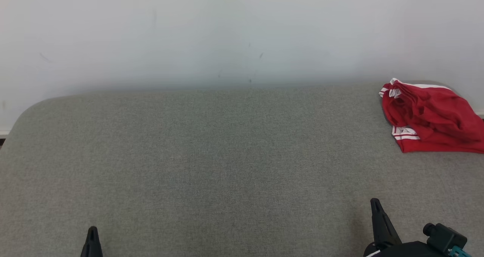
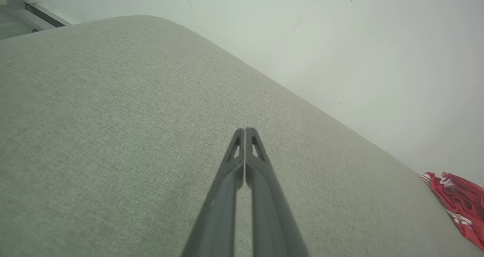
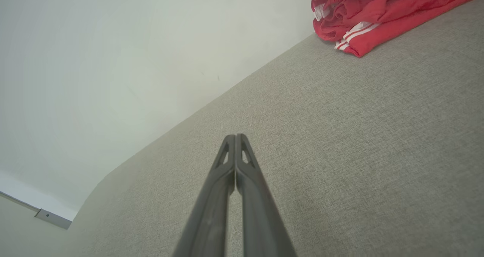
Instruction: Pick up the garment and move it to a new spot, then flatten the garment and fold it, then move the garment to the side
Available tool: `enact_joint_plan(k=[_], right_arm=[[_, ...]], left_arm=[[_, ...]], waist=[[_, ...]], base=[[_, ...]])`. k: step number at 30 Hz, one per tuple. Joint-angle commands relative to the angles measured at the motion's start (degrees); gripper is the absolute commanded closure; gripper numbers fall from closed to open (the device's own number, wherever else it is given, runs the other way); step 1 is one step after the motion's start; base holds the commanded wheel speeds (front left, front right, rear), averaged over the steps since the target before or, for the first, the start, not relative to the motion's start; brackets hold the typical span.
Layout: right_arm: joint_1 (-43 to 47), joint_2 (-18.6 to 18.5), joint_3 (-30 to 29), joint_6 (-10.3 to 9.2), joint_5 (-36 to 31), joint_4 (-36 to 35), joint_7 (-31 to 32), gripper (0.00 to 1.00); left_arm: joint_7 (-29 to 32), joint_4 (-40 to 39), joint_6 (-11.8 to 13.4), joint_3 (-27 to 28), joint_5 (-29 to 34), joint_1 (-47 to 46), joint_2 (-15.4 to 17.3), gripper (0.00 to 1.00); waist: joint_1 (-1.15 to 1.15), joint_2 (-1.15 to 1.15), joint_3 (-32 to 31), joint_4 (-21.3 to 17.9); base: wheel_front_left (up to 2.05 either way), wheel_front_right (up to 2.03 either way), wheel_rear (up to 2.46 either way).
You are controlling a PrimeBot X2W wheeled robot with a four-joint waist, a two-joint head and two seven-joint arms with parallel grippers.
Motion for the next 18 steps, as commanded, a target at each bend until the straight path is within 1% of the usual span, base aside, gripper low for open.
enact_joint_plan(k=[1, 18], right_arm=[[-1.45, 0.12, -0.31, -0.03, 2.46, -0.70, 0.56, 1.00], [-3.02, 0.66, -1.29, -0.05, 16.00, -0.47, 3.93, 1.00]], left_arm=[[0.53, -0.75, -0.25, 0.12, -2.46, -1.58, 0.09, 1.00], [3.94, -0.43, -1.03, 0.25, -16.21, -3.45, -0.30, 1.00]], waist=[[0.00, 0.00, 0.03, 0.03], [0.00, 0.00, 0.34, 0.28]], base=[[0.00, 0.00, 0.00], [0.00, 0.00, 0.00]])
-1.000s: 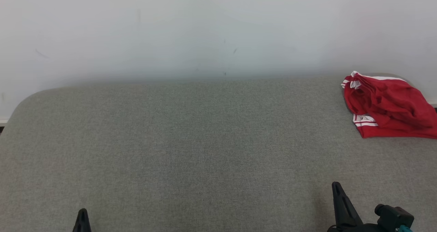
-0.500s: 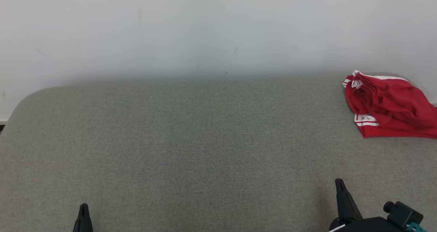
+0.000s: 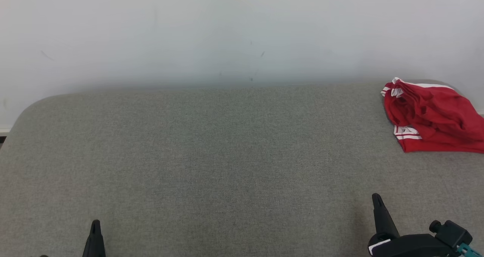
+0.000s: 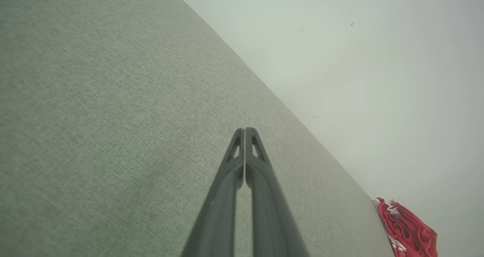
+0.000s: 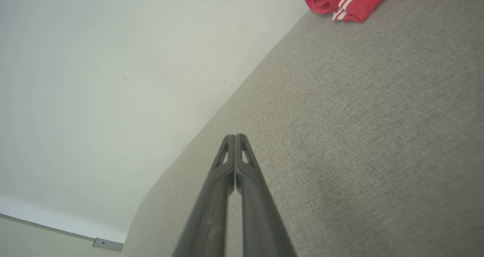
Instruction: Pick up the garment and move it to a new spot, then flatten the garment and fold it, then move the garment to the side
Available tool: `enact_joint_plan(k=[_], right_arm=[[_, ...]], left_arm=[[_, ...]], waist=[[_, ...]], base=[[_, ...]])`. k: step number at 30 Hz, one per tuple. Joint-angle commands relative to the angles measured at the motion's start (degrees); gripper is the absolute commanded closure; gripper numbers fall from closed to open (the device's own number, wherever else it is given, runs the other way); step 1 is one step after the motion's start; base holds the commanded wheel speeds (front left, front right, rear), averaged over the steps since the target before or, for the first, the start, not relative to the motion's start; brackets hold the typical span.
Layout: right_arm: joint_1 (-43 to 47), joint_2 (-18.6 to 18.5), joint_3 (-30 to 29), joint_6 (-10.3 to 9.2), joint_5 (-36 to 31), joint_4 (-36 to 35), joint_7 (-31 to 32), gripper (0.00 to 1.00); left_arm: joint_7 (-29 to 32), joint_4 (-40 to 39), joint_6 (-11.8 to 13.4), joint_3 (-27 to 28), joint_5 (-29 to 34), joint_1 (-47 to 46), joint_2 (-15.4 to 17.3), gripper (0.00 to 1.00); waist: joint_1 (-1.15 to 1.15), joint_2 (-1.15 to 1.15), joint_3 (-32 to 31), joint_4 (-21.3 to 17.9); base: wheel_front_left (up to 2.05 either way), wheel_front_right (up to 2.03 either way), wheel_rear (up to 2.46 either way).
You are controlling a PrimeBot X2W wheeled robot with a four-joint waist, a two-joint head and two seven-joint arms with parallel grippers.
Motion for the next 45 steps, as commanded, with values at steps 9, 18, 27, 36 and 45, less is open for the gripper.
enact_joint_plan(k=[9, 18, 27, 36, 45], right_arm=[[-2.06, 0.39, -0.71, -0.06, 7.73, -0.47, 1.98, 1.00], [-2.65, 0.63, -1.13, -0.07, 13.51, -0.35, 3.42, 1.00], [-3.27, 0.85, -1.53, -0.07, 18.77, -0.25, 4.73, 1.00], [-3.78, 1.05, -1.88, -0.08, 23.72, -0.14, 6.01, 1.00], [-4.31, 1.24, -2.20, -0.09, 28.36, -0.04, 7.06, 1.00]], left_arm=[[1.84, -0.36, -0.62, 0.24, -7.76, -2.29, -0.12, 1.00], [3.37, -0.21, -1.01, 0.31, -13.74, -3.08, -0.29, 1.00], [4.73, -0.06, -1.25, 0.36, -18.99, -3.76, -0.45, 1.00], [5.95, 0.08, -1.60, 0.40, -24.12, -4.47, -0.61, 1.00], [7.14, 0.22, -1.77, 0.44, -28.65, -5.07, -0.72, 1.00]], waist=[[0.00, 0.00, 0.18, 0.15], [0.00, 0.00, 0.34, 0.28], [0.00, 0.00, 0.50, 0.42], [0.00, 0.00, 0.66, 0.55], [0.00, 0.00, 0.83, 0.69]], base=[[0.00, 0.00, 0.00], [0.00, 0.00, 0.00], [0.00, 0.00, 0.00], [0.00, 0.00, 0.00], [0.00, 0.00, 0.00]])
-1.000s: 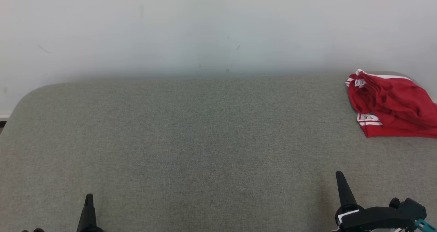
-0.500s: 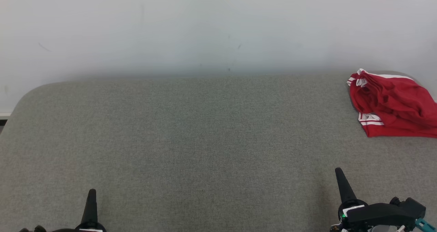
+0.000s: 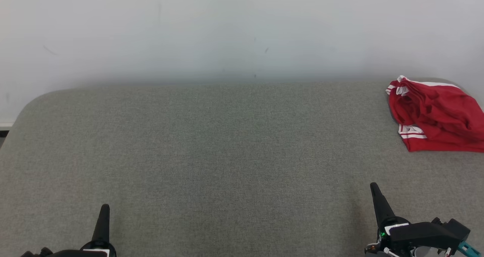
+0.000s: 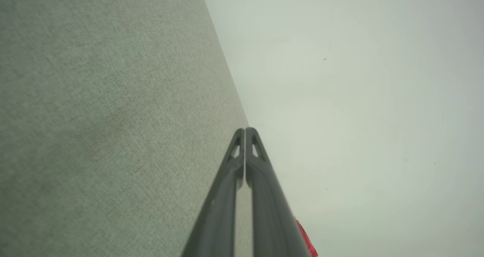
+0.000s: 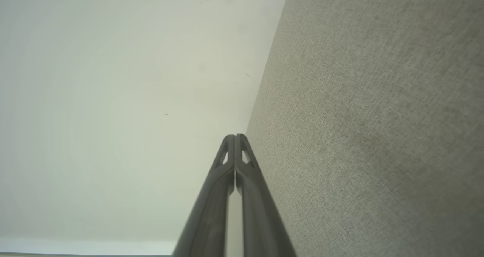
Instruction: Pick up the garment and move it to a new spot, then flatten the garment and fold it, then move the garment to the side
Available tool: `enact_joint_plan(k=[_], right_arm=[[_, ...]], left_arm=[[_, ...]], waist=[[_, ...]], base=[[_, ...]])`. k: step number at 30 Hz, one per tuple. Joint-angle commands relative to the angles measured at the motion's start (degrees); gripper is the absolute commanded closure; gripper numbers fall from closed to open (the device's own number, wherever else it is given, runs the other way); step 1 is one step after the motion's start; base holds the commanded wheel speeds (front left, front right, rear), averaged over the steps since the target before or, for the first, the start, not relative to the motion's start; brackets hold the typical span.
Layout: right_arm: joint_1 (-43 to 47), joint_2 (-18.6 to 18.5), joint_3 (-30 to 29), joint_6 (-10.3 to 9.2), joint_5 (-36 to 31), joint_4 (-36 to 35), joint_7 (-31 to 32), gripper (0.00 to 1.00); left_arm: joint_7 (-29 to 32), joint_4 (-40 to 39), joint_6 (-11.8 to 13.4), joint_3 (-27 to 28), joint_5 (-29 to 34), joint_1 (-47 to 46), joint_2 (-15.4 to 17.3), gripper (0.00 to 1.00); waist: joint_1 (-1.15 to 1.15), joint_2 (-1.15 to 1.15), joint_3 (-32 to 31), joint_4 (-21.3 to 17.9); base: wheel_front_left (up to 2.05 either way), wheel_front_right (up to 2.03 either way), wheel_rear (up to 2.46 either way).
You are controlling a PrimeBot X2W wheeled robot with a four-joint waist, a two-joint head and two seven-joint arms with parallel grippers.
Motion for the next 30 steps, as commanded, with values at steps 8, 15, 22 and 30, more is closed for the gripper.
enact_joint_plan(k=[8, 15, 22, 30], right_arm=[[-1.17, 0.40, -0.42, -0.09, 4.83, -0.14, 1.14, 1.00], [-1.50, 0.49, -0.60, -0.10, 7.49, -0.09, 1.76, 1.00], [-1.80, 0.62, -0.82, -0.10, 10.39, -0.01, 2.60, 1.00], [-2.07, 0.76, -1.05, -0.11, 13.61, 0.09, 3.29, 1.00]], left_arm=[[1.21, -0.01, -0.56, 0.21, -4.56, -1.55, -0.11, 1.00], [1.86, 0.07, -0.56, 0.22, -7.48, -1.83, -0.21, 1.00], [2.65, 0.17, -0.79, 0.26, -10.48, -2.28, -0.31, 1.00], [3.46, 0.27, -1.05, 0.29, -13.74, -2.60, -0.40, 1.00]], waist=[[0.00, 0.00, 0.15, 0.13], [0.00, 0.00, 0.26, 0.22], [0.00, 0.00, 0.38, 0.32], [0.00, 0.00, 0.53, 0.44]], base=[[0.00, 0.00, 0.00], [0.00, 0.00, 0.00], [0.00, 0.00, 0.00], [0.00, 0.00, 0.00]])
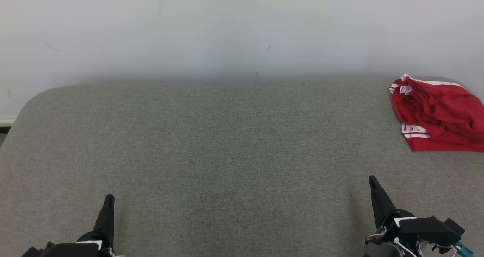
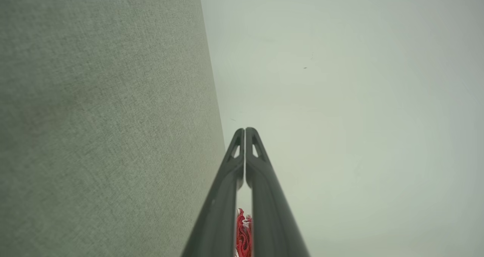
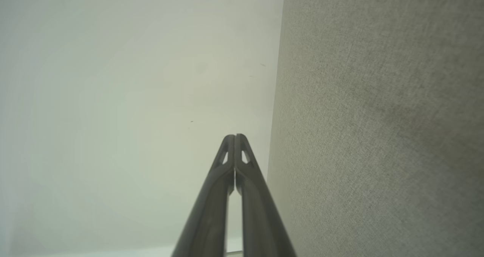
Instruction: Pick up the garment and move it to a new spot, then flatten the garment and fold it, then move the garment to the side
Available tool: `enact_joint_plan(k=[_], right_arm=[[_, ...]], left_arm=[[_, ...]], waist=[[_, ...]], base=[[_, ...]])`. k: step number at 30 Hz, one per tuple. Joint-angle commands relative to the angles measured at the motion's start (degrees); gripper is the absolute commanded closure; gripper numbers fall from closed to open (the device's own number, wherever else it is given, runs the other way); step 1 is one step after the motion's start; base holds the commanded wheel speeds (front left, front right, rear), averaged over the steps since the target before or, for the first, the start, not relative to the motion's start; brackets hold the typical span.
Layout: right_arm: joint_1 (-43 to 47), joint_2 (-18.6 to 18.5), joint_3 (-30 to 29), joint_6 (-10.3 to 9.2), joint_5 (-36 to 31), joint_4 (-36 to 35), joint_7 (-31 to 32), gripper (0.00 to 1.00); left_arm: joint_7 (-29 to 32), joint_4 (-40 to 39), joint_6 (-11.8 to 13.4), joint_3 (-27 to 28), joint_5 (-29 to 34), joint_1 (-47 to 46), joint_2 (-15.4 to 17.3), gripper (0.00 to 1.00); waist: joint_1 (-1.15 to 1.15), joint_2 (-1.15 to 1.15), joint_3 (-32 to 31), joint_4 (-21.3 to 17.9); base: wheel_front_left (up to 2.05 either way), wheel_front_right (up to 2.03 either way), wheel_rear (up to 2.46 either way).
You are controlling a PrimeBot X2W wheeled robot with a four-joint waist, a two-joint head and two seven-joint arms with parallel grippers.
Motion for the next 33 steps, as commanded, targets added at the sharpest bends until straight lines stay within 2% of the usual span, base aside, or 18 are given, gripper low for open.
enact_joint_plan(k=[1, 5, 33], right_arm=[[-0.43, 0.29, -0.15, -0.11, 1.21, -0.01, 0.34, 1.00], [-0.63, 0.37, -0.25, -0.12, 2.80, 0.05, 0.65, 1.00], [-0.57, 0.35, -0.21, -0.12, 2.63, 0.06, 0.69, 1.00]], left_arm=[[0.41, 0.08, -0.50, 0.18, -1.54, -0.66, -0.12, 1.00], [0.81, 0.13, -0.46, 0.19, -2.91, -0.86, -0.17, 1.00], [0.71, 0.11, -0.47, 0.16, -2.91, -0.84, -0.17, 1.00]], waist=[[0.00, 0.00, 0.03, 0.03], [0.00, 0.00, 0.10, 0.09], [0.00, 0.00, 0.11, 0.09]], base=[[0.00, 0.00, 0.00], [0.00, 0.00, 0.00], [0.00, 0.00, 0.00]])
